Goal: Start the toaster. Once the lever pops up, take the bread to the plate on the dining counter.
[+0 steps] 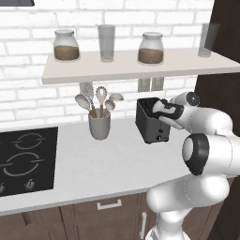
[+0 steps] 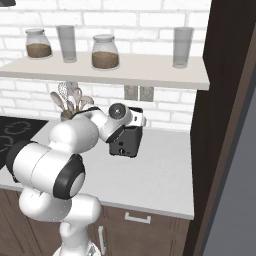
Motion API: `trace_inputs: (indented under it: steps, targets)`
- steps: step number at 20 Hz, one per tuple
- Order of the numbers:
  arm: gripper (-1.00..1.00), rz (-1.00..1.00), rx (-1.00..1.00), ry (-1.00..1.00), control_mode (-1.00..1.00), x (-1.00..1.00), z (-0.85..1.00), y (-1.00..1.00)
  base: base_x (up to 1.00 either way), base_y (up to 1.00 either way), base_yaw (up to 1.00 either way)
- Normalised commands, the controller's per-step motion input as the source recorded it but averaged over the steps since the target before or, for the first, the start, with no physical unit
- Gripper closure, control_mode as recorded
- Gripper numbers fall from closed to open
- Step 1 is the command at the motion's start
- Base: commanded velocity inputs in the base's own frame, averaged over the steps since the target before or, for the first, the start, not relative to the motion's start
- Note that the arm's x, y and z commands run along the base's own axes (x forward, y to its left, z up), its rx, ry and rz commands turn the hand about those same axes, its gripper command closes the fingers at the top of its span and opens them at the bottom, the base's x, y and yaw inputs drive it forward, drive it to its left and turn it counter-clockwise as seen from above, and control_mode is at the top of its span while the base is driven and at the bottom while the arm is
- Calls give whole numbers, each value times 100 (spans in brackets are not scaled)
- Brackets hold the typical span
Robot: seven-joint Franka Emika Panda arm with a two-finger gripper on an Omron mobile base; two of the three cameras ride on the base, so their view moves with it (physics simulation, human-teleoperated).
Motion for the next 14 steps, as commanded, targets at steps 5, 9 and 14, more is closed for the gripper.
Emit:
trace_inputs:
  steps: [5,9,14]
  targets:
    - [-100,0,0,0,-100,0,0,0,0,0,0]
    - [-100,0,0,0,-100,0,0,0,0,0,0]
    - [-100,0,0,0,-100,0,0,0,0,0,0]
